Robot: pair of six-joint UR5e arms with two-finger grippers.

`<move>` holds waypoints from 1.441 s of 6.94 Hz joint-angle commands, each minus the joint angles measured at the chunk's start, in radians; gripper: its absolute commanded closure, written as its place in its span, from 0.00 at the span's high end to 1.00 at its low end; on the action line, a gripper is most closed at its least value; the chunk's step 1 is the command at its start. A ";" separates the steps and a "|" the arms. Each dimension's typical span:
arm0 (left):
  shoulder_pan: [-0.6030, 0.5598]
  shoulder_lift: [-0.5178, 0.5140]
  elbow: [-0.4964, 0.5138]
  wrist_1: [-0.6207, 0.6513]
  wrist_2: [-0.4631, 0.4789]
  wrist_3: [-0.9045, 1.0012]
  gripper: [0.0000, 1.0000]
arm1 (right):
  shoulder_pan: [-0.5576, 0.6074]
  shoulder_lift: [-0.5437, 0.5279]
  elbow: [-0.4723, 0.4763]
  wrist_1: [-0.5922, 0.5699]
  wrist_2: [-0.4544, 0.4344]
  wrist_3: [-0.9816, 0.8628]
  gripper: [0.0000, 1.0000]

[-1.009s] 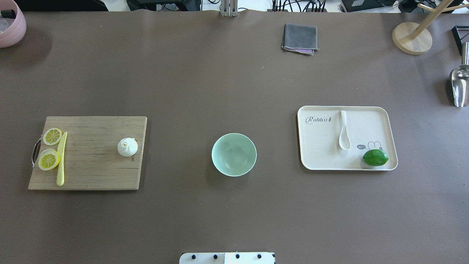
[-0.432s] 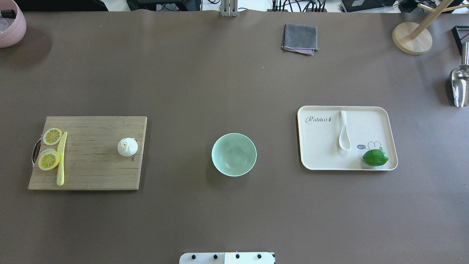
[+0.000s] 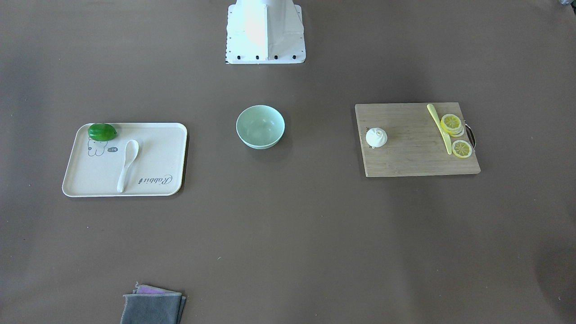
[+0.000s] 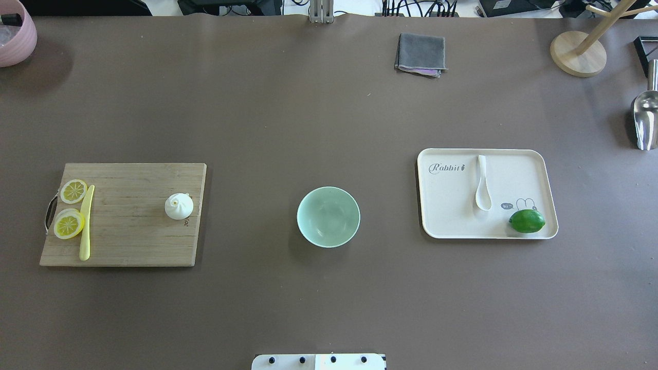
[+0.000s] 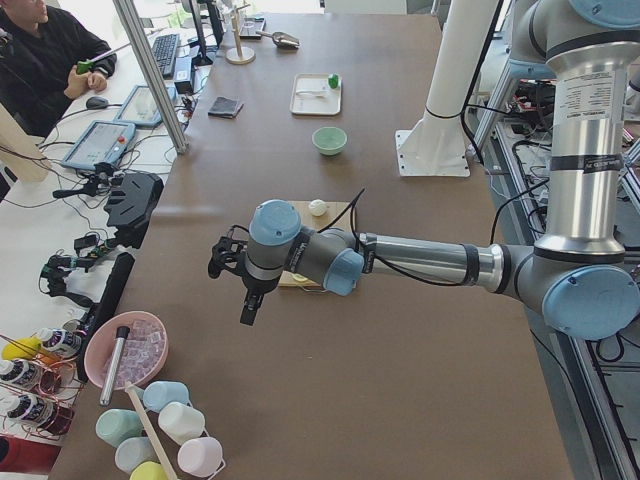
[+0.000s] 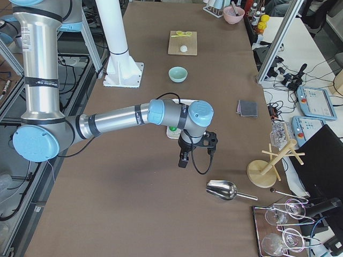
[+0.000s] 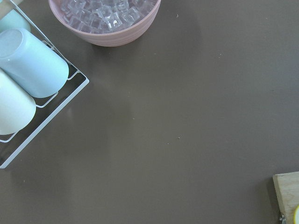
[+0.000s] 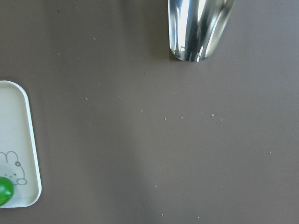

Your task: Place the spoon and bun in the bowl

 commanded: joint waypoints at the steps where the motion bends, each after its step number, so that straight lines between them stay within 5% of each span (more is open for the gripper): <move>1: 0.056 -0.078 0.005 -0.010 0.000 0.000 0.98 | -0.055 0.089 0.001 0.155 -0.006 0.004 1.00; 4: 0.170 -0.155 0.017 -0.010 0.023 -0.180 0.98 | -0.155 0.099 -0.016 0.254 0.009 0.045 1.00; 7: 0.316 -0.164 0.048 -0.200 0.135 -0.441 0.98 | -0.313 0.103 -0.042 0.493 0.005 0.452 1.00; 10: 0.370 -0.212 0.053 -0.199 0.161 -0.533 0.98 | -0.495 0.157 -0.080 0.588 -0.094 0.789 1.00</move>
